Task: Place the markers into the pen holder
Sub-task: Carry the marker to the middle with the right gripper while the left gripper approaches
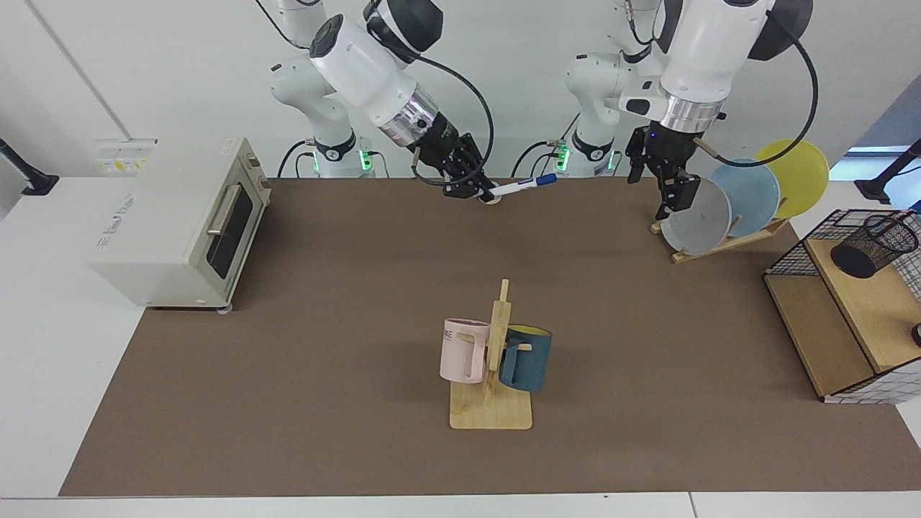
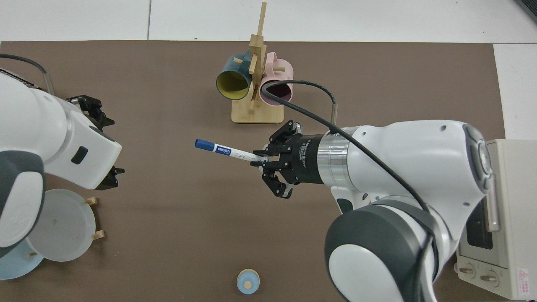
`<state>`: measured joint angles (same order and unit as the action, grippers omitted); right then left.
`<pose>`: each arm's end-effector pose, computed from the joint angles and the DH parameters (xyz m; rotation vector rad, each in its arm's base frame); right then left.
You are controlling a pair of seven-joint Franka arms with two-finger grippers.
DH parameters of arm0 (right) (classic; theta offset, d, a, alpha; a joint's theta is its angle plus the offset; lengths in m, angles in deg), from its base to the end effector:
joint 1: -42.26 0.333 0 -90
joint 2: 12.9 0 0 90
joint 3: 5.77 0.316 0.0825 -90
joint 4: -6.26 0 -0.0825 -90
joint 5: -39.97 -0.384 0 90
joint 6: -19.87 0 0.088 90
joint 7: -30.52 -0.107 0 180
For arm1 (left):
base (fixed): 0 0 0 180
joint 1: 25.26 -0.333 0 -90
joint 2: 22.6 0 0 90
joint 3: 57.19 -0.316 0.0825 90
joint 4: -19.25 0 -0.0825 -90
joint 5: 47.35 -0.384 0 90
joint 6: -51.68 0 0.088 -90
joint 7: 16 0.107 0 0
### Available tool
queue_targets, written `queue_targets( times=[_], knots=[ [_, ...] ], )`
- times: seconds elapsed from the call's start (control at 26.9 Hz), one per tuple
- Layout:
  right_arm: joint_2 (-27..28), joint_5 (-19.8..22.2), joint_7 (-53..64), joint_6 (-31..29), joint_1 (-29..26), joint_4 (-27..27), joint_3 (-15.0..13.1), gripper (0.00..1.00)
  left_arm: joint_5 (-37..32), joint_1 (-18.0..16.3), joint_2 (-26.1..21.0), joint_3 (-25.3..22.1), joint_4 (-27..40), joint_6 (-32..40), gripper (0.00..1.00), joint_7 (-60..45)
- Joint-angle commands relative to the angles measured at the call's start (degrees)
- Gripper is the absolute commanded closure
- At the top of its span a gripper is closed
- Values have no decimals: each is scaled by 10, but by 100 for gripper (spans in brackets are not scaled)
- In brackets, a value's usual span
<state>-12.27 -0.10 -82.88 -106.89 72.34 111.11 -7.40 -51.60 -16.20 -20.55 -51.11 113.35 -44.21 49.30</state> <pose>0.5182 0.3051 0.5648 -1.5654 1.9857 0.6321 0.5353 -0.1384 0.6198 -2.3181 1.9707 -0.0419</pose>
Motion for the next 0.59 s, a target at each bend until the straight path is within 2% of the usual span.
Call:
queue_targets(
  times=[0.0, 0.11, 0.3, 0.56],
  knots=[
    [24, -12, -45, -43, 30, -10, -3, 100, -74, 16, 1, 47, -17, -14, 0, 46],
    [36, -12, -55, -72, 54, -10, -3, 100, -79, 17, 1, 54, -16, -37, 0, 67],
    [45, -11, -65, -100, 68, -10, -3, 100, -58, 16, -4, 54, -12, -92, 0, 163],
    [45, -11, -64, -100, 67, -6, -3, 100, -19, 18, -3, 56, 0, -71, 0, 183]
  ],
)
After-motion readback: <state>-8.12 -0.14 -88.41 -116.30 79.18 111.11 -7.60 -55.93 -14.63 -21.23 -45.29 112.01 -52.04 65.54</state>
